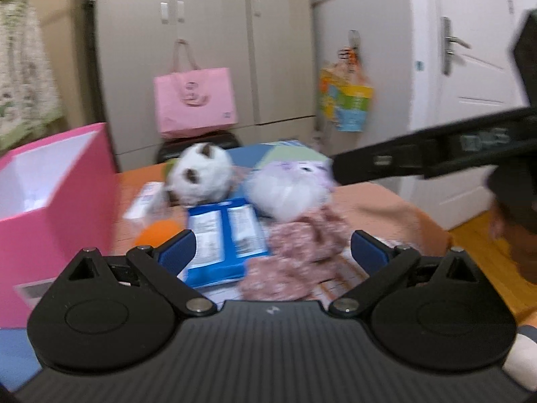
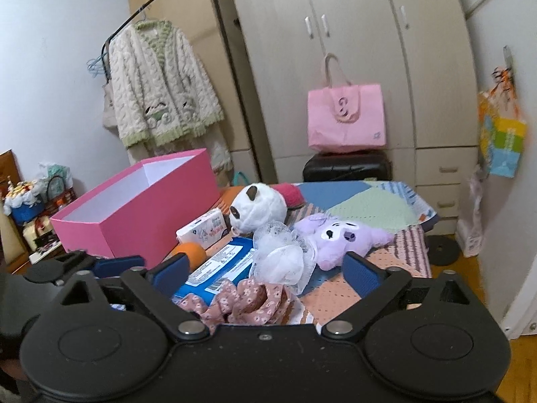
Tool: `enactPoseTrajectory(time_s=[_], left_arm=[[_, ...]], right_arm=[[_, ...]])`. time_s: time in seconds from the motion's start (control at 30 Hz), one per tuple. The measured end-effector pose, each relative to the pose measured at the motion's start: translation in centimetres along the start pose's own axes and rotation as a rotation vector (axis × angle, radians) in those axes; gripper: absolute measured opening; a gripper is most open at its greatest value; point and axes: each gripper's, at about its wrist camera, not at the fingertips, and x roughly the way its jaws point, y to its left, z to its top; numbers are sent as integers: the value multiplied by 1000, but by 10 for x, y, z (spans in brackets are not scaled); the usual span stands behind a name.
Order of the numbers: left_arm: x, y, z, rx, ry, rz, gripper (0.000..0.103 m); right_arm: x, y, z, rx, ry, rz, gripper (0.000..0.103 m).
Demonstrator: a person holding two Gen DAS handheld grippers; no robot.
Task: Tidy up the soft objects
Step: 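Grasp the white mesh bath puff with the right gripper while the left gripper grasps the pink floral scrunchie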
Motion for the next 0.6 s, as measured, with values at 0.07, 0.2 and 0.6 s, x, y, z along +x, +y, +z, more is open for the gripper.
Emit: enactPoseTrajectory(time_s=[0.07, 0.2, 0.6], left_arm=[[9, -5, 0, 13, 9, -33, 97], [31, -12, 2, 43, 42, -85, 85], [66, -12, -2, -11, 176, -127, 59]], right_arm=[[10, -6, 3, -7, 21, 26, 89], [31, -16, 8, -58, 47, 53, 74], [84, -22, 25, -219, 135, 166, 68]])
